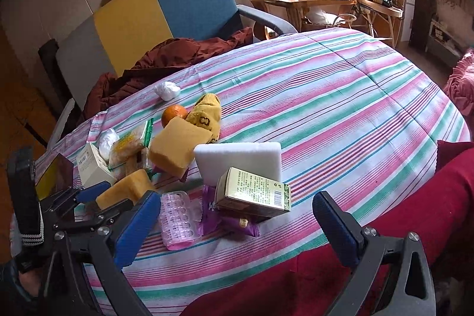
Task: Organize objects
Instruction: 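Grasp the yellow sponge with the left tool while the right tool approaches the green-labelled box, then carry the yellow sponge with the left tool while the right tool grasps the green-labelled box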
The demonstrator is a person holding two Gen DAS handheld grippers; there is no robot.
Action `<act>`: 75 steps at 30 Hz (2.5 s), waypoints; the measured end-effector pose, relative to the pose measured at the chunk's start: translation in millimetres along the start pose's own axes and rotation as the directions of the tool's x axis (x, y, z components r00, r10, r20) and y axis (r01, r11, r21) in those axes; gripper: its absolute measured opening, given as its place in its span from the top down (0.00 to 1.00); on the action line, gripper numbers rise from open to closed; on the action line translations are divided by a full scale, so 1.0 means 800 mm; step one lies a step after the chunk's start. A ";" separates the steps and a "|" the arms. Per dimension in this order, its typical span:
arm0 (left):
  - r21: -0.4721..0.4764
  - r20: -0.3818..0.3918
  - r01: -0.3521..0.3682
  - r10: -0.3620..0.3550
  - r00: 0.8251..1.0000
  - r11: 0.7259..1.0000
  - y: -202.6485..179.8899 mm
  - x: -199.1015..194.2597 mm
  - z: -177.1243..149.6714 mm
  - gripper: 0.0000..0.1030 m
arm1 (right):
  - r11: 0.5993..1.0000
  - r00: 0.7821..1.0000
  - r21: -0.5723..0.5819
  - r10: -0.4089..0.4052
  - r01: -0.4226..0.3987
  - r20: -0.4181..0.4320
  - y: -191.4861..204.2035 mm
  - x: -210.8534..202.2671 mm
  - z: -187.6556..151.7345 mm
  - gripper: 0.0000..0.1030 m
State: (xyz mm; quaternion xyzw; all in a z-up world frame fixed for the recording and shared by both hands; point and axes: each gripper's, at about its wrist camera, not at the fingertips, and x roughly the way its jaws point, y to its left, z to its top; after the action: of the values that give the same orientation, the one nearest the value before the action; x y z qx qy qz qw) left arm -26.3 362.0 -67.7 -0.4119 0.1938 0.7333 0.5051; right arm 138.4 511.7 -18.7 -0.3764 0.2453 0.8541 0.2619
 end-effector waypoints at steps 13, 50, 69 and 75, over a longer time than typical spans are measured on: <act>0.062 -0.013 -0.054 0.055 0.998 0.997 -0.010 0.005 -0.004 0.32 | 0.999 0.999 0.017 0.039 -0.039 -0.010 -0.002 0.003 0.002 0.00; -0.066 -0.006 0.060 -0.061 0.998 0.996 0.019 -0.019 -0.022 0.47 | 0.996 0.959 0.087 0.060 -0.037 -0.278 -0.028 0.061 0.031 0.00; -0.178 0.066 0.066 -0.055 0.996 0.982 0.023 -0.088 -0.068 0.47 | 0.994 0.912 0.100 0.073 -0.036 -0.404 -0.034 0.099 0.033 0.26; -0.241 0.100 0.020 0.005 0.995 0.970 0.035 -0.118 -0.086 0.46 | 0.997 0.949 0.056 0.076 -0.062 -0.307 -0.014 0.045 0.027 0.26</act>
State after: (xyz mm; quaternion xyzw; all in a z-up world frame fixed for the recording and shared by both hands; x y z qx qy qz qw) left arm -9.4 247.2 -36.4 -0.4339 0.0762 0.7691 0.4631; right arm 113.3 542.8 -36.1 -0.4903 0.3155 0.7877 0.1988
